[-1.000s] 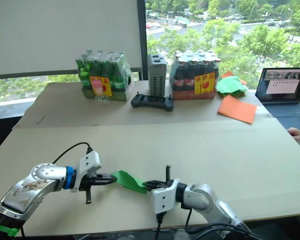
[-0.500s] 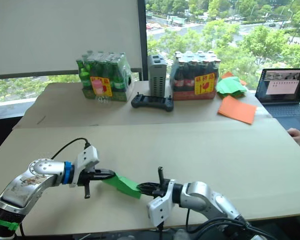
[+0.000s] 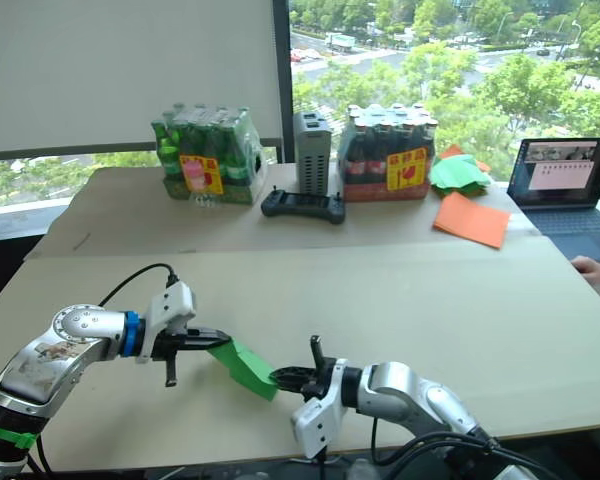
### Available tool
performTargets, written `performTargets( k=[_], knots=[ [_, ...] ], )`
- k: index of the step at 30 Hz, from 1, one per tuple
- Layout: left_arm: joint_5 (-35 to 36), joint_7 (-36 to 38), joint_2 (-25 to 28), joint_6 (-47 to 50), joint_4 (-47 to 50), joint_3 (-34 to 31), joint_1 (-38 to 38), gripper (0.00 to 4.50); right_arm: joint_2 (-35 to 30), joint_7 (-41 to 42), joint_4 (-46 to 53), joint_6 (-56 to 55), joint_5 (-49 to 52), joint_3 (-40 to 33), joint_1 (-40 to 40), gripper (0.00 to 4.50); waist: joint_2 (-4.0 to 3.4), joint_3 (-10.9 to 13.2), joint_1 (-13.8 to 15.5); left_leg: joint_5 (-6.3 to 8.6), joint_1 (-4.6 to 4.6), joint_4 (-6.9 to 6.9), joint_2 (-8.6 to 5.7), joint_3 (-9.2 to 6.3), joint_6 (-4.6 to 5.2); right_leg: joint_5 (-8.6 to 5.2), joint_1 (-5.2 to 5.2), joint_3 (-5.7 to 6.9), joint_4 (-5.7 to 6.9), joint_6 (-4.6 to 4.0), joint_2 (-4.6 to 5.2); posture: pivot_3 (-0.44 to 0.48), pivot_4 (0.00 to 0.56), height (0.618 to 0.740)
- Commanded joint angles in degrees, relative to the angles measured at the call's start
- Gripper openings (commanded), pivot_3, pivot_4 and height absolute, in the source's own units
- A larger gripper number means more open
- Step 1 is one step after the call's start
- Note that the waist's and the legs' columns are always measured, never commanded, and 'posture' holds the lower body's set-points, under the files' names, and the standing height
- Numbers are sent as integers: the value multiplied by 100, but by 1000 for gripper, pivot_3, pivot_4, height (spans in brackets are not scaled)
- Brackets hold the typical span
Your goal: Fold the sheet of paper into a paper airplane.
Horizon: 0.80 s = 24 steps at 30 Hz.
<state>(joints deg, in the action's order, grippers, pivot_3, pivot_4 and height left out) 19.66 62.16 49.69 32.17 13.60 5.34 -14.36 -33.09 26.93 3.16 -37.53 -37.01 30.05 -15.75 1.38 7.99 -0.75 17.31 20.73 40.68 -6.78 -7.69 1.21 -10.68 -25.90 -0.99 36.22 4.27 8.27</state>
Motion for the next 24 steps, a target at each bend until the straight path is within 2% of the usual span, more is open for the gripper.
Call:
performTargets(
  k=[1,8,14,18,24],
  knots=[
    [67,3,105,-104,145,-285,36,0,-89,73,-357,213,-442,68,6,53,2,0,-1,0,-1,0,3,0,0,0,1,0,0,0,-3,0,150,696],
    [476,18,-15,222,363,-469,-432,0,-182,-21,-419,88,-756,201,-100,53,11,5,17,35,-61,0,55,0,24,3,78,4,-17,-9,-54,0,150,696],
    [698,126,18,295,832,-362,-27,0,-215,-77,-447,127,-806,282,-162,53,12,4,-7,41,-75,-1,75,6,7,1,79,-2,-16,-29,-76,0,150,696],
    [516,49,-68,153,928,-69,292,0,-224,-92,-469,145,-825,317,-195,53,12,4,10,44,-83,-2,76,8,9,-1,85,-5,-16,-32,-77,0,150,696],
    [100,-59,-183,-185,631,250,354,0,-214,-43,-446,181,-752,324,-220,53,13,4,18,45,-92,-2,77,7,11,-1,93,-3,-16,-32,-77,0,150,696]
  ],
)
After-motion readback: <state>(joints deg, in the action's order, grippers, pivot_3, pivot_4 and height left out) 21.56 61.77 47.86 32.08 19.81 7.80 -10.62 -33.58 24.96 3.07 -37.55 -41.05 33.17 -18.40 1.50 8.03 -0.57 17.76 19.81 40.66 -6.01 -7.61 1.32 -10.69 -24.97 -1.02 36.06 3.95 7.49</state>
